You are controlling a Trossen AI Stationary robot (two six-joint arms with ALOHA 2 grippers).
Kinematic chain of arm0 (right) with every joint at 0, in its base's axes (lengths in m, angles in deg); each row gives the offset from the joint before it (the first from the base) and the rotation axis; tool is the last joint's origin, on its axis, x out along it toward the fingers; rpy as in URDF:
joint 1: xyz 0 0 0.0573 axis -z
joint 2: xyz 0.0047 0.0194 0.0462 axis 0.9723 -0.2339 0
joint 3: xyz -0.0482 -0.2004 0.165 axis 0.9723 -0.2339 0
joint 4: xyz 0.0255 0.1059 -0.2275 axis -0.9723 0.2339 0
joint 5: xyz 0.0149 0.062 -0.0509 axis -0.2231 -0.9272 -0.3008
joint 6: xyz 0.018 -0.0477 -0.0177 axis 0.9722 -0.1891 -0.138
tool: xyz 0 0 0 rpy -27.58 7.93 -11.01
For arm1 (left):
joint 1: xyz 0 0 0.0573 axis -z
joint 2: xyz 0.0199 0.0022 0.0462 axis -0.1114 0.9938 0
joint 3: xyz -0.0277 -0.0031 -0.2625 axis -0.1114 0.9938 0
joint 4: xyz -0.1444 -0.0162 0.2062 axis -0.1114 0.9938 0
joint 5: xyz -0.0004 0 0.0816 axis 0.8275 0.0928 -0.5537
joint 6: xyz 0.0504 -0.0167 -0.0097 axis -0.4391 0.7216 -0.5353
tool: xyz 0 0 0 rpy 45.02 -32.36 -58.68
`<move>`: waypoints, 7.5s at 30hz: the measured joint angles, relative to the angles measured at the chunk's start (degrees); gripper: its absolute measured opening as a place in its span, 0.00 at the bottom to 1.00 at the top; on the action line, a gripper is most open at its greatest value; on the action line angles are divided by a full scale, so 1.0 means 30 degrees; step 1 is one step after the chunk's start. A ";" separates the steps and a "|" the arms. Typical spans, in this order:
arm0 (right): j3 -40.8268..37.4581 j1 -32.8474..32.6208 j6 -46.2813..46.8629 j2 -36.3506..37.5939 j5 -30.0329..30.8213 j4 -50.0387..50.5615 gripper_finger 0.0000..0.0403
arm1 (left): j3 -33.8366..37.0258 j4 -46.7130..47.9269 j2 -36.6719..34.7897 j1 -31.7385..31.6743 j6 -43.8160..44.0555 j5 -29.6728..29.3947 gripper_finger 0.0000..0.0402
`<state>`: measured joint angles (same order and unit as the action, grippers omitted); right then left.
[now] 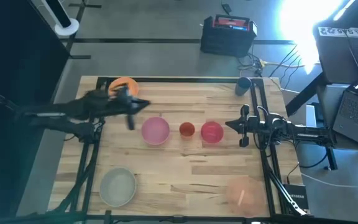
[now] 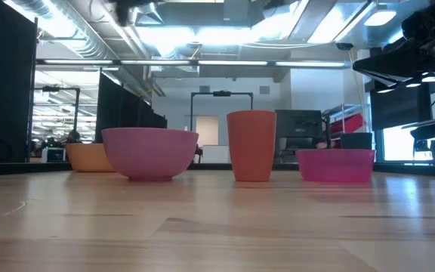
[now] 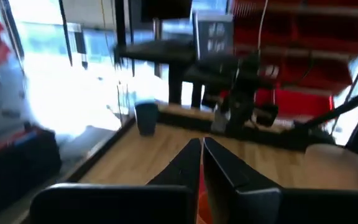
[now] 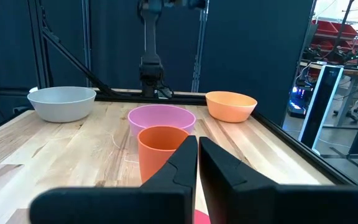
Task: Nest bowls inside each other
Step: Put the orange cup on top of the table, then stack the blue cup on top of the orange cup
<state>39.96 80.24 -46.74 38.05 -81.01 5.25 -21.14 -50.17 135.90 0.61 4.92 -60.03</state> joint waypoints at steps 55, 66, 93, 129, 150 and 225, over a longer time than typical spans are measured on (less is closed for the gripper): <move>0.0000 0.0000 0.5272 -0.0041 0.0103 -0.0020 0.00 | -1.9805 1.7415 2.3651 -0.2069 -0.2803 0.3093 0.04; 0.0000 0.0000 0.6572 -0.0363 0.0866 -0.0154 0.00 | -2.1335 1.7721 2.3687 -0.4754 -0.5775 0.2875 0.00; 0.0000 0.0000 0.7994 -0.1637 0.1407 -0.0444 0.00 | -2.1839 1.9234 2.5084 -0.6906 -0.7769 0.5202 0.17; 2.3465 1.3238 0.1933 -2.6965 0.4407 2.0552 0.51 | -2.8329 2.6072 1.6758 -0.5394 -0.8274 -0.0243 0.30; 2.1860 1.5777 0.1794 -3.0325 0.4503 2.0161 0.53 | -2.8321 2.7713 1.5005 -0.7692 -0.9190 -0.0232 0.30; 4.0282 0.3060 -0.1326 -4.1496 -0.0495 2.3934 0.15 | -2.8293 2.8382 1.5002 -0.7314 -0.6976 -0.0215 0.30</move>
<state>160.81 89.42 -50.72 -86.44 -82.50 77.05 -106.02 34.98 180.90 -21.33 -16.01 -60.68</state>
